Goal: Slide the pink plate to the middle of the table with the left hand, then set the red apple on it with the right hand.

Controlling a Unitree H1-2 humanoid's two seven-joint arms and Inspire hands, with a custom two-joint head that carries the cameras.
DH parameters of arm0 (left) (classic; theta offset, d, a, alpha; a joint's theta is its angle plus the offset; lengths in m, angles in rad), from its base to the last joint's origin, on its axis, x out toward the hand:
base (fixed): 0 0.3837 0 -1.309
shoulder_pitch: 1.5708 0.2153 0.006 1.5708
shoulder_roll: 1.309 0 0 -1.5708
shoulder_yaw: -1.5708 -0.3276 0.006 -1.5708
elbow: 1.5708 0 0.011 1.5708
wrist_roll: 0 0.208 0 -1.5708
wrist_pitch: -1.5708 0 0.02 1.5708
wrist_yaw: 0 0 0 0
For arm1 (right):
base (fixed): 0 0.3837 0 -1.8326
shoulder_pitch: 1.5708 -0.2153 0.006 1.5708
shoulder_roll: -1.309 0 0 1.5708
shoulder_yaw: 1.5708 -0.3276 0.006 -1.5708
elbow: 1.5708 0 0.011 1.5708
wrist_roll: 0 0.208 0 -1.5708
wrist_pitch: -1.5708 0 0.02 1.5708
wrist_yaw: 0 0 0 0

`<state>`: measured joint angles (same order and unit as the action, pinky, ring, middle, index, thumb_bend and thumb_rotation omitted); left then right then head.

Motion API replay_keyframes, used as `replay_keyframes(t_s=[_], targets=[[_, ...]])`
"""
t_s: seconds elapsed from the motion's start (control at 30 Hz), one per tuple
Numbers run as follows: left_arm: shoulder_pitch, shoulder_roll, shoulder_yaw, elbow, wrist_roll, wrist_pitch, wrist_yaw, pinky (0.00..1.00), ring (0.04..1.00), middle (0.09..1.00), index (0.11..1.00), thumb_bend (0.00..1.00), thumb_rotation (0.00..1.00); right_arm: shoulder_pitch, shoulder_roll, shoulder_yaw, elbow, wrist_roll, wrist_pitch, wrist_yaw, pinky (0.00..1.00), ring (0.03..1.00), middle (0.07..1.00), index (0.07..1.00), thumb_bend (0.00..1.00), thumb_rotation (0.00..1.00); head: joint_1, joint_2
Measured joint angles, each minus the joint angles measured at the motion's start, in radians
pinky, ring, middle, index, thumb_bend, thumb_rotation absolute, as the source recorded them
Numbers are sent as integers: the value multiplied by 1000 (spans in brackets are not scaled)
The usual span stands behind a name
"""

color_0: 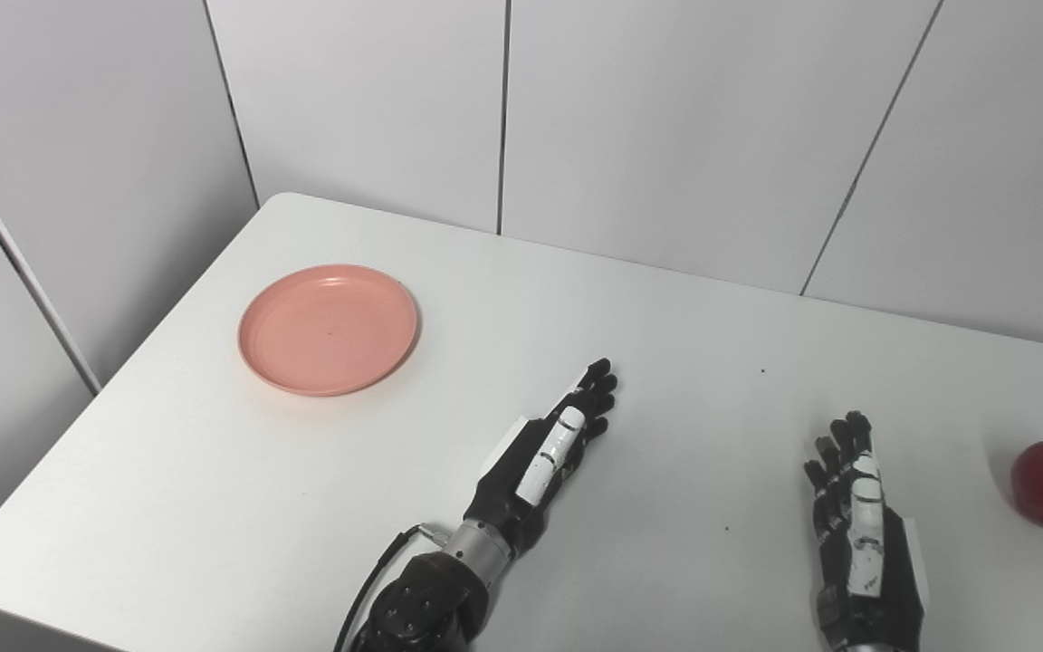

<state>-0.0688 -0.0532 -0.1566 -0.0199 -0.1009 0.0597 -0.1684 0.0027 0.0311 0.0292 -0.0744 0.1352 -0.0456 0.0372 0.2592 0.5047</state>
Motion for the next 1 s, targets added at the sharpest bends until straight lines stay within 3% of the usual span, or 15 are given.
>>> replay_keyframes(t_s=[0.43, 0.67, 1.0], targets=[[-33, 24, 35, -46, 8, 59, 1, 963, 953, 965, 956, 508, 1000, 0, 0, 0, 0, 3, 0, 0, 1000, 996, 1000, 1000, 176, 1000, 23, -8], [-80, 52, 64, -146, -14, 161, -4, 941, 939, 953, 944, 509, 1000, 0, -3, -1, -1, 9, 0, 1, 1000, 999, 1000, 1000, 160, 1000, 32, -11], [-140, 79, 125, -174, -24, 173, 10, 938, 946, 955, 946, 522, 1000, 0, -4, -1, 0, 10, 0, 2, 1000, 999, 1000, 1000, 155, 1000, 49, -15]])
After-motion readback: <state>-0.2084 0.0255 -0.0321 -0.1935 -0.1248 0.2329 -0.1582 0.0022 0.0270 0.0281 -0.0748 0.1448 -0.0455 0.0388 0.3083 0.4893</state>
